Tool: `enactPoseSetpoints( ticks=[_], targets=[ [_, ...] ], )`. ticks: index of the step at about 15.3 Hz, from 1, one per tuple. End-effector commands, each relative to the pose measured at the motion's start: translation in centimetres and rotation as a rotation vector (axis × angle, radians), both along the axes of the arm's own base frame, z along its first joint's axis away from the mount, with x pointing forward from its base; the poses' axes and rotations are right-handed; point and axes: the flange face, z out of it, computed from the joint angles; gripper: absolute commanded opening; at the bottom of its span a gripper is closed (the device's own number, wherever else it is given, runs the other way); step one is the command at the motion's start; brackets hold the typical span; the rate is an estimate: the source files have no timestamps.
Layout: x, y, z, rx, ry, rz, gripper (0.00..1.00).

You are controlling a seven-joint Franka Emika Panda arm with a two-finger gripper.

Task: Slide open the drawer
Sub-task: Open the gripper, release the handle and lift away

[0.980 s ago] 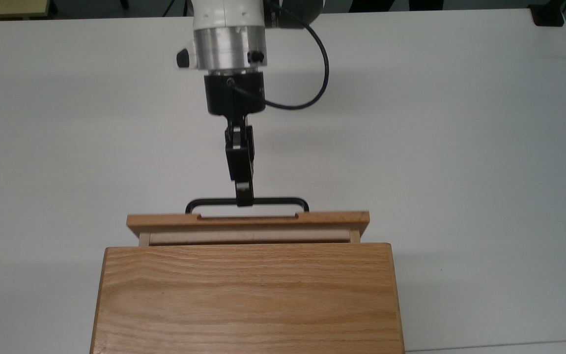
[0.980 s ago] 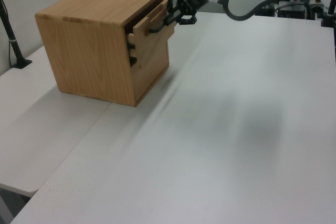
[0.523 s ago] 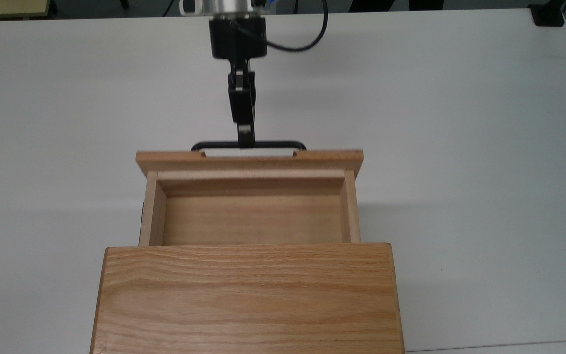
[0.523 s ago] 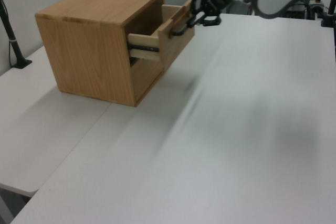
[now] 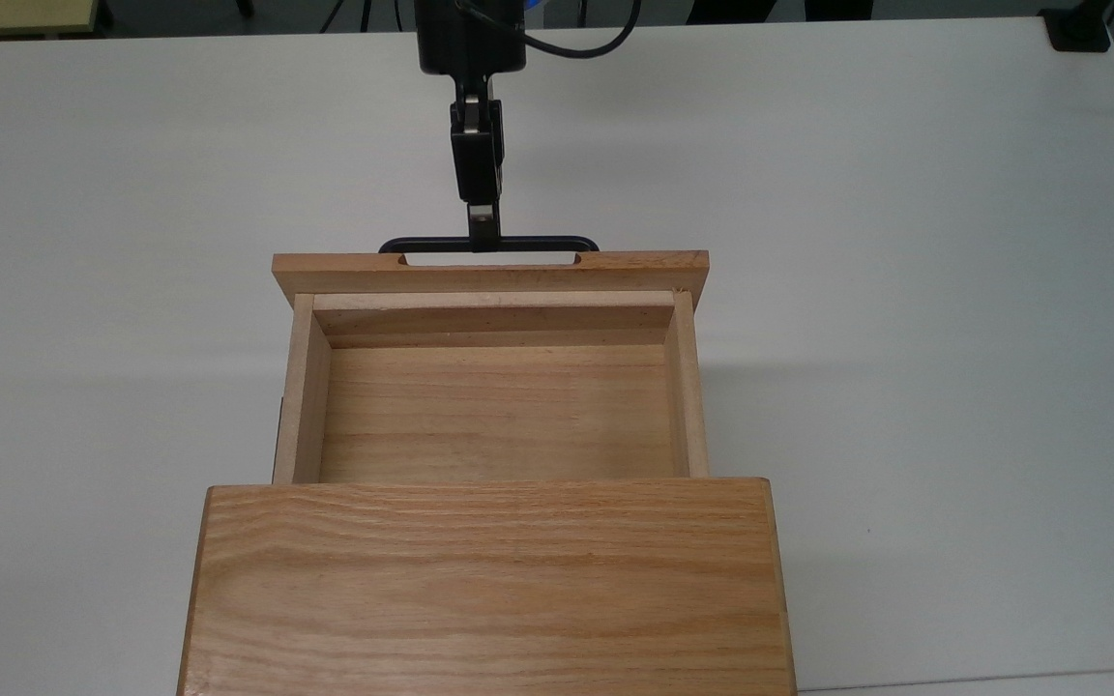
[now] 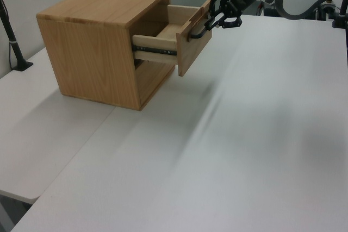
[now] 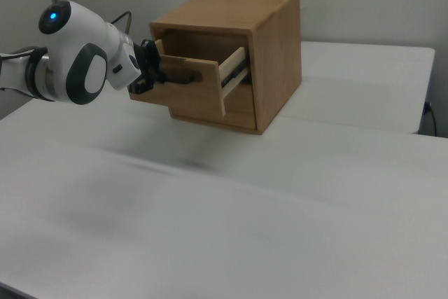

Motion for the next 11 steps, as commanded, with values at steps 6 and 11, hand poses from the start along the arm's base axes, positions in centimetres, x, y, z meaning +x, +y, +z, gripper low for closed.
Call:
enactPoseSetpoints(
  ticks=[6,11],
  targets=[
    [-0.9,-1.5,5.9,0.046,0.122,-0.084,1.00],
    [-1.3,-1.7,9.3,-0.054,0.256,0.011,1.00]
  ],
)
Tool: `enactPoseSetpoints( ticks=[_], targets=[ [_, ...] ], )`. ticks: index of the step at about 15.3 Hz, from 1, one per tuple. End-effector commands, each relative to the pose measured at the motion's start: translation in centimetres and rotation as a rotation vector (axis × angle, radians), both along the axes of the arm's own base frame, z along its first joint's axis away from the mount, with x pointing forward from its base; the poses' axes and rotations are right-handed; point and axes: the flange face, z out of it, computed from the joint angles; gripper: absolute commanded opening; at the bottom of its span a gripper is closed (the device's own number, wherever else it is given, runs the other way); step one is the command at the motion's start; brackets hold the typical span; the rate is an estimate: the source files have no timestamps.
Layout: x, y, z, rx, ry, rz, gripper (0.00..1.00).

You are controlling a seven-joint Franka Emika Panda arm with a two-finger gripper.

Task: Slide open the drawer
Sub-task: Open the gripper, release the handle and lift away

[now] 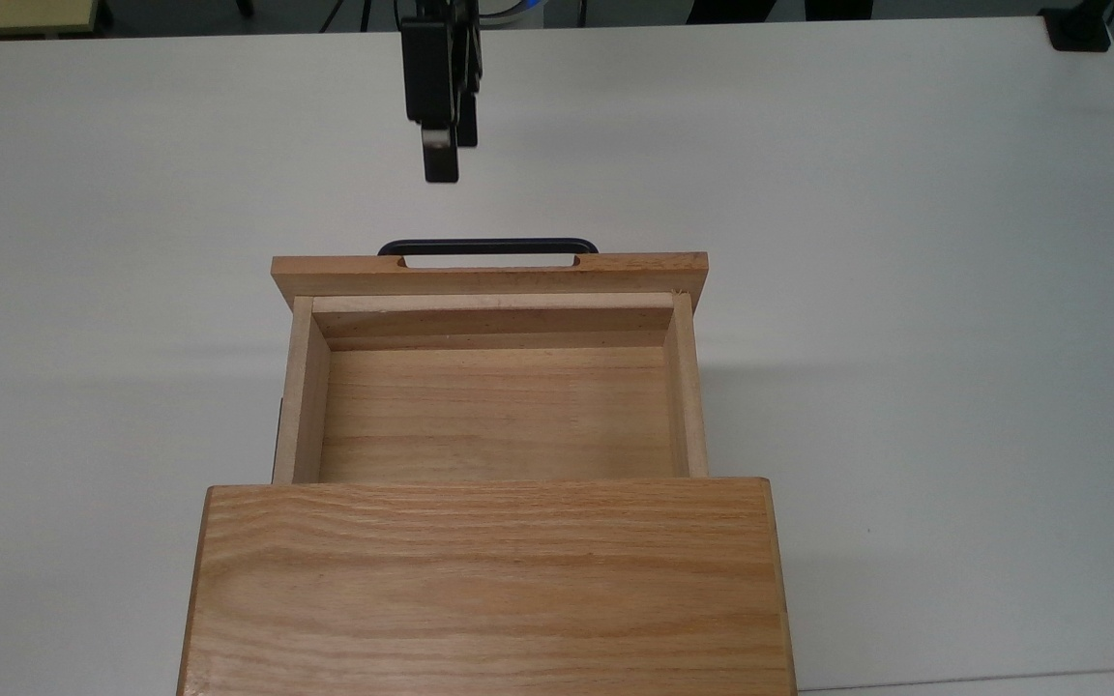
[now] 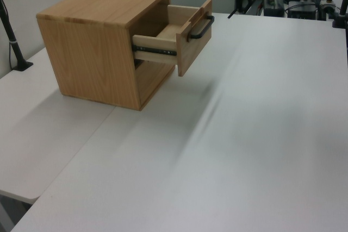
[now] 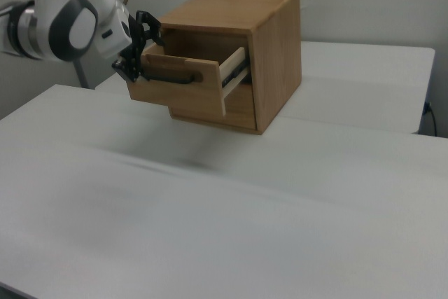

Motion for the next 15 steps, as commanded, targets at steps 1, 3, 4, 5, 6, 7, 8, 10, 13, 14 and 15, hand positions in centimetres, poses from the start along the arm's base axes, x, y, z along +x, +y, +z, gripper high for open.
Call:
enactPoseSetpoints(
  ticks=[1,3,4,5,6,7,8,10,13,14,15],
  targets=[
    [-0.9,-0.1,2.8,-0.082,0.155,0.122,1.00],
    [-1.5,0.2,3.5,-0.117,0.228,0.189,1.00],
    [-1.6,0.2,3.8,-0.123,0.241,0.204,1.00],
    [-1.8,0.5,4.1,-0.129,0.256,0.219,1.00],
    [-2.0,0.6,4.3,-0.142,0.277,0.239,1.00],
    [-2.3,0.9,4.7,-0.165,0.299,0.282,1.00],
    [-2.7,1.1,4.9,-0.193,0.327,0.346,1.00],
    [-3.2,1.5,5.0,-0.259,0.377,0.512,1.00],
    [-4.6,4.8,5.3,-0.407,0.415,0.895,1.00],
    [-5.0,5.3,5.4,-0.450,0.425,1.018,1.00],
    [-5.4,5.9,5.4,-0.487,0.433,1.139,1.00]
  ],
)
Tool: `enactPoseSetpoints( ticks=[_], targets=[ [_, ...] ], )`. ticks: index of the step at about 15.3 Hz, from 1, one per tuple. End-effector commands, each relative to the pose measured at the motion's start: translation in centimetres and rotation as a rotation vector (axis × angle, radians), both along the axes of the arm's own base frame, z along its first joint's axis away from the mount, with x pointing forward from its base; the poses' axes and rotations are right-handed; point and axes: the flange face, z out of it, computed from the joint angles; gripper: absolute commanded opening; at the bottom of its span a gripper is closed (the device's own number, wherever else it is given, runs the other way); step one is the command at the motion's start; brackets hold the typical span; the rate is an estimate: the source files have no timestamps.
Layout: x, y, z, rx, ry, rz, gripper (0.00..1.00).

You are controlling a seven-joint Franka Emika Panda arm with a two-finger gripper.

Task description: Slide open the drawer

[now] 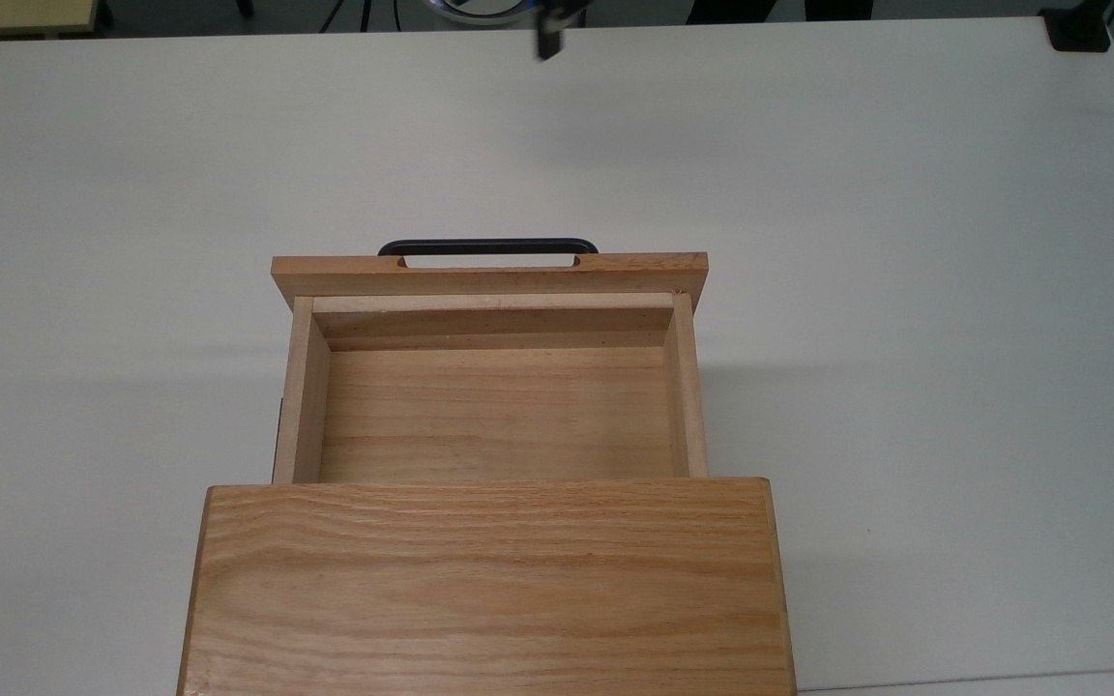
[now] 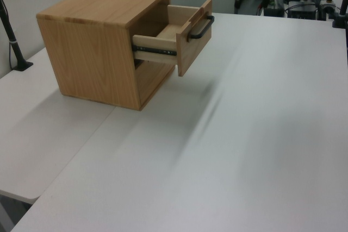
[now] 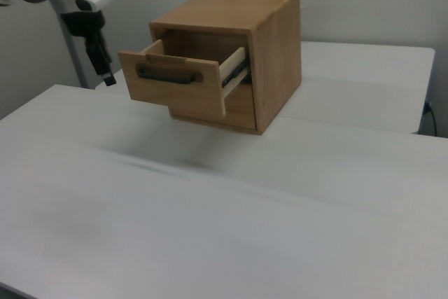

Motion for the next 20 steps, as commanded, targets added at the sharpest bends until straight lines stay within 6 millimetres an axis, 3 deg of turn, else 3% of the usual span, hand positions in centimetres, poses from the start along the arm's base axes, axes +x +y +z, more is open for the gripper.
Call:
enactPoseSetpoints(
  ticks=[1,4,6,11,16,20],
  targets=[
    [-1.6,2.4,0.6,-0.079,0.084,0.462,1.00],
    [-2.5,4.1,0.0,-0.192,0.154,0.848,1.00],
    [-2.5,4.9,-0.4,-0.294,0.189,0.972,1.00],
    [-1.5,3.7,-2.7,-0.249,0.258,0.952,1.00],
    [-0.8,0.3,-2.2,-0.126,0.224,0.881,1.00],
    [0.0,0.2,-3.1,-0.109,0.226,0.875,1.00]
  ],
)
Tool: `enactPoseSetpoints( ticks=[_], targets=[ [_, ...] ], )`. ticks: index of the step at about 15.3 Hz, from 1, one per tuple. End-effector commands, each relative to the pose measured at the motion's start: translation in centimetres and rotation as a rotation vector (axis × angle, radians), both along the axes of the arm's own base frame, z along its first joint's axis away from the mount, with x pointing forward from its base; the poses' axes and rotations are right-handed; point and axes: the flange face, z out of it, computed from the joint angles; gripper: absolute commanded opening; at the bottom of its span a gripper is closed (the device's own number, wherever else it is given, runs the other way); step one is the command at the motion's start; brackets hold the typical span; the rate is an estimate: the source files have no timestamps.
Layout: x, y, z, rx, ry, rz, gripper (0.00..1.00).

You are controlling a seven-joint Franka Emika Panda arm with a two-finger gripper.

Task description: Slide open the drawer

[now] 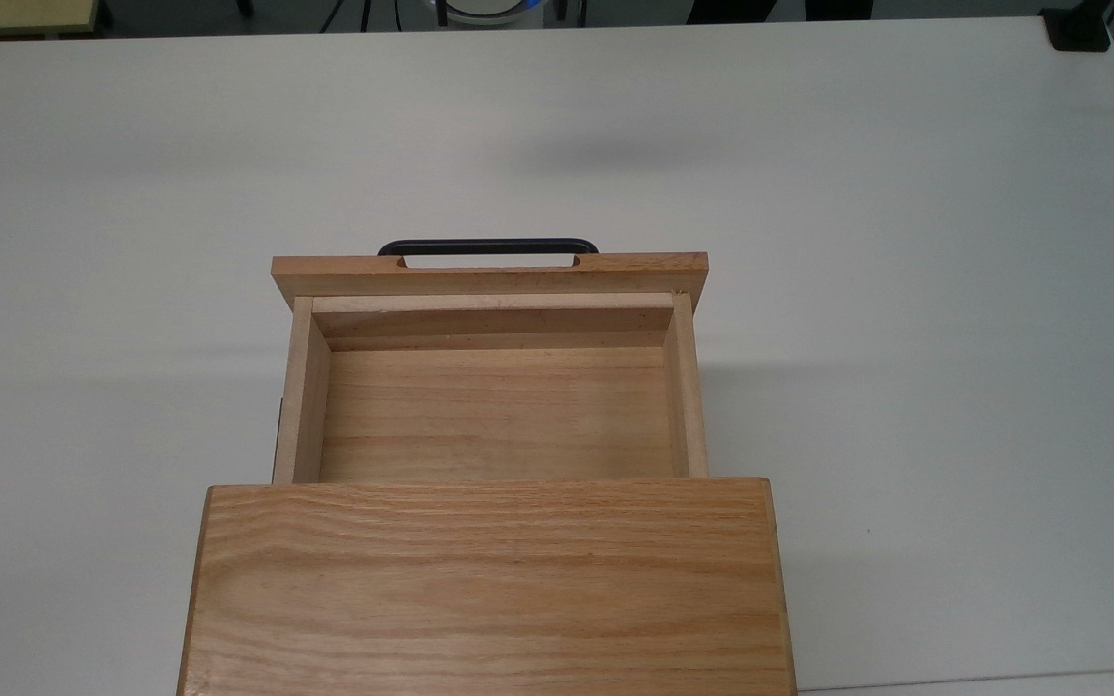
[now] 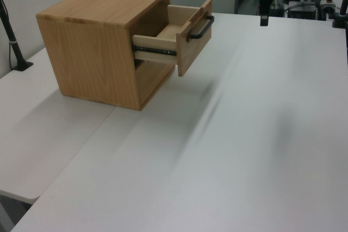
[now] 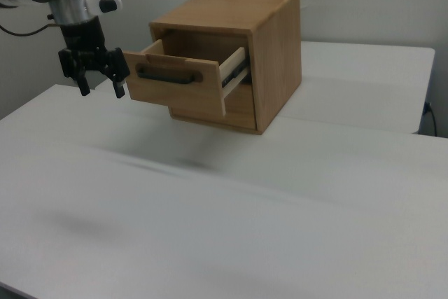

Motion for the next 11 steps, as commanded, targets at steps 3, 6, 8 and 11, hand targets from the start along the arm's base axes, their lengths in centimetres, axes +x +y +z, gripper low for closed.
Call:
enactPoseSetpoints(
  ticks=[3,6,8,11],
  targets=[
    [0.8,0.5,-0.5,0.026,0.015,0.018,1.00],
    [1.1,0.5,-0.3,0.029,-0.017,-0.022,1.00],
    [1.3,-0.4,0.0,0.055,-0.027,-0.081,1.00],
    [1.3,-0.9,0.2,0.057,-0.030,-0.092,1.00]
  ],
)
